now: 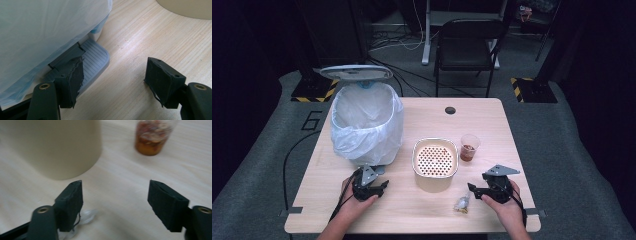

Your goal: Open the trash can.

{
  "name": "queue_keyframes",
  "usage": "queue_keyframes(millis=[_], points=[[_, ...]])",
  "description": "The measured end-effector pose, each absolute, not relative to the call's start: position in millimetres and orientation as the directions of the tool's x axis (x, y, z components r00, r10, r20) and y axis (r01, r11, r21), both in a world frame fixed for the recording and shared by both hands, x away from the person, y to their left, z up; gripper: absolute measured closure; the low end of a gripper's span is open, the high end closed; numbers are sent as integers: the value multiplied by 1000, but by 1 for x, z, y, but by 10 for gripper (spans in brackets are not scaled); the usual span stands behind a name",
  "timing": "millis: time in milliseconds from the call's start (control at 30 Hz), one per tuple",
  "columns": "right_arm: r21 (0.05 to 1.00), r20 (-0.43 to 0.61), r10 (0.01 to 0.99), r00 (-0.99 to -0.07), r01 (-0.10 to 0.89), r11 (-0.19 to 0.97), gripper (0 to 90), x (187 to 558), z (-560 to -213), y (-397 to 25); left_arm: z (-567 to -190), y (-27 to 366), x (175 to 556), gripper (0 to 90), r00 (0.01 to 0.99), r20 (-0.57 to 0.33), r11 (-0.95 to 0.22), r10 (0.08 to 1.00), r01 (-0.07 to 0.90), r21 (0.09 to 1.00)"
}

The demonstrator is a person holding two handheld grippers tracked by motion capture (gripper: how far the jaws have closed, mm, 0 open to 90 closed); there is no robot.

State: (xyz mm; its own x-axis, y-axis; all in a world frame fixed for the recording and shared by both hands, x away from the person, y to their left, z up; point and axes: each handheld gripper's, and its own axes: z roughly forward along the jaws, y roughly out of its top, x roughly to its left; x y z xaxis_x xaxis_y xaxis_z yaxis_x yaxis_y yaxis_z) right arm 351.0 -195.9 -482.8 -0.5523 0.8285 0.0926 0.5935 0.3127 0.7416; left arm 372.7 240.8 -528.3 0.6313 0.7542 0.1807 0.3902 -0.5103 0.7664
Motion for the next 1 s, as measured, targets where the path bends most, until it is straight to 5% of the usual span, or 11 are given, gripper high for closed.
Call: queue_keyframes(millis=[1000], points=[[690,139,727,-672,593,416,479,323,-505,-168,-528,241,373,309,631,183,-512,754,390,766]])
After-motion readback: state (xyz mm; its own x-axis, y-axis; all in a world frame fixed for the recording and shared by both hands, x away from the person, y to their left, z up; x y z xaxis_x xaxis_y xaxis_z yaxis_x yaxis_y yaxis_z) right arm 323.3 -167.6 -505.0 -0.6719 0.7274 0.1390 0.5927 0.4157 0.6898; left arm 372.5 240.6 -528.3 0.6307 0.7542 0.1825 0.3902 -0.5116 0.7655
